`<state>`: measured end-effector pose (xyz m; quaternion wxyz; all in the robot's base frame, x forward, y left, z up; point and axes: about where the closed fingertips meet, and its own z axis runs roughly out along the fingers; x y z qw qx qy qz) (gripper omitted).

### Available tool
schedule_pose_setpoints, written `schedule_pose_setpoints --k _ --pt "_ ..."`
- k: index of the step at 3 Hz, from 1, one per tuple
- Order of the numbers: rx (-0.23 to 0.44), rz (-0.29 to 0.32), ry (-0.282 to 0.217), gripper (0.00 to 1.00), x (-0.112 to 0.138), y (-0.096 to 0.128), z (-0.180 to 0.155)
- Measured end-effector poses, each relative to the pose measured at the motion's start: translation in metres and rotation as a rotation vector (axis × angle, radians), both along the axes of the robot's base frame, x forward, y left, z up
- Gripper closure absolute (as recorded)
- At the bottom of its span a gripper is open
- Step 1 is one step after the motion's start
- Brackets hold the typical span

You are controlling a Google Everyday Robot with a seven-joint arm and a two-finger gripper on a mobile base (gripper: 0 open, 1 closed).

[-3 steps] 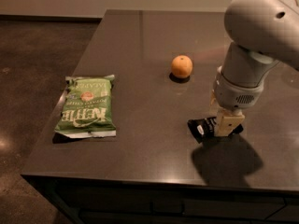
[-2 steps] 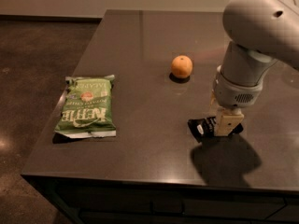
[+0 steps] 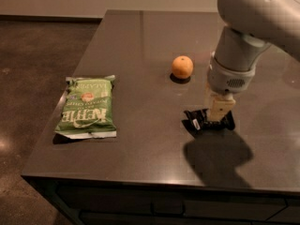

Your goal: Move rxbar chocolate near orange

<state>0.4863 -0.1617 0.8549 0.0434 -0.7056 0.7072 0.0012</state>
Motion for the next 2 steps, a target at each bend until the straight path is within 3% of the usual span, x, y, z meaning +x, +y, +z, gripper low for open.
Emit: schedule_pose_setpoints --k 1,2 --pt "0.021 -0.045 -0.039 1.00 0.038 0.006 0.012" --pt "0.021 -0.110 -0.067 1.00 0.082 -0.002 0.015"
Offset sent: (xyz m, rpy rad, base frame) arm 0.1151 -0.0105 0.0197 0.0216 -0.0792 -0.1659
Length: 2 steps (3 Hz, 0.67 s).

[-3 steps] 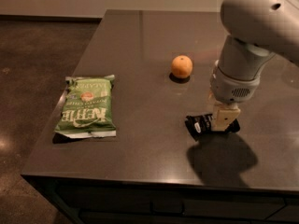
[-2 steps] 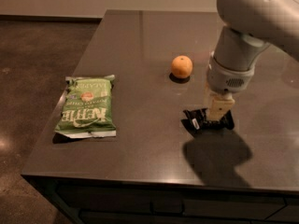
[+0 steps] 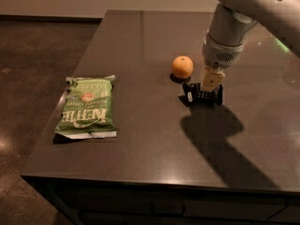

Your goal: Move rxbar chocolate near orange

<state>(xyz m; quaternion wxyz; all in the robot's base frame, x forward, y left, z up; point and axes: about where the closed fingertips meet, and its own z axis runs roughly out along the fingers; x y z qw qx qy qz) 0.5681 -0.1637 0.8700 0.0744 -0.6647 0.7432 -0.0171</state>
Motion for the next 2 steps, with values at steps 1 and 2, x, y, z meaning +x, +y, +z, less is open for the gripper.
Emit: schedule_pose_setpoints --k 1,2 --pt "-0.012 -0.039 -0.012 1.00 0.025 -0.008 -0.002" --pt "-0.024 -0.089 -0.016 0.86 0.041 -0.022 -0.005"
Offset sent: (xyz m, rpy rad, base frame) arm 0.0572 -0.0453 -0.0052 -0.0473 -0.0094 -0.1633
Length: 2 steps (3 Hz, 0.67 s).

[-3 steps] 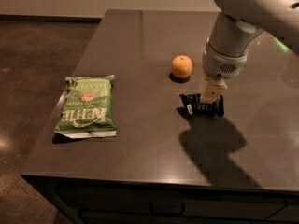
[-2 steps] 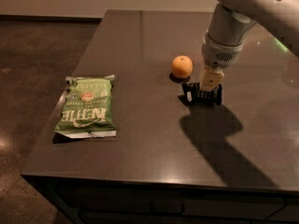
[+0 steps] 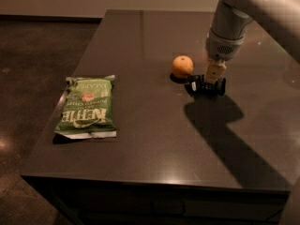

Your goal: Move rxbar chocolate near orange

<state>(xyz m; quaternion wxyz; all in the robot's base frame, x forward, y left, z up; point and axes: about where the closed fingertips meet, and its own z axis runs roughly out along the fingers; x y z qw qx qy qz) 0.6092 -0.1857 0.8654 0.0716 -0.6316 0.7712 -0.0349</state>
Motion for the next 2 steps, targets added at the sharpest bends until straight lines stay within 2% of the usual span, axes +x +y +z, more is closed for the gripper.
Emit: schedule_pose_setpoints --k 2 --pt "0.002 -0.006 -0.010 0.39 0.0060 -0.0008 -0.0027"
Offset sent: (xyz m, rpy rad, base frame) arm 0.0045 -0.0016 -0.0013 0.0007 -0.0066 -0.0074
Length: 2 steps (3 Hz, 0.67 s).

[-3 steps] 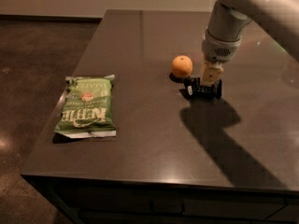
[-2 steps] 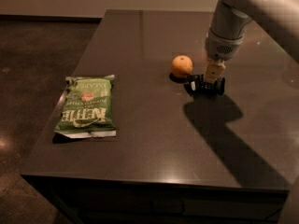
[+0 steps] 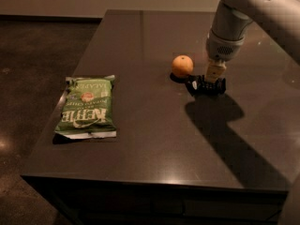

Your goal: Move rxbar chocolate near orange

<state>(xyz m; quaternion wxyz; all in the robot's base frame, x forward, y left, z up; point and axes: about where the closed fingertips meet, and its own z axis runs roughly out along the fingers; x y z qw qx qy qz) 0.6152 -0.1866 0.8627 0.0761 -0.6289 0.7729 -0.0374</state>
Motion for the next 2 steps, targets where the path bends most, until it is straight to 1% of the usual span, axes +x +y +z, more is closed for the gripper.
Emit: schedule_pose_setpoints --k 1,2 --pt "0.002 0.001 -0.004 0.16 0.0017 0.0008 -0.0016" --pt "0.003 0.001 -0.007 0.00 0.0033 0.0015 -0.0032"
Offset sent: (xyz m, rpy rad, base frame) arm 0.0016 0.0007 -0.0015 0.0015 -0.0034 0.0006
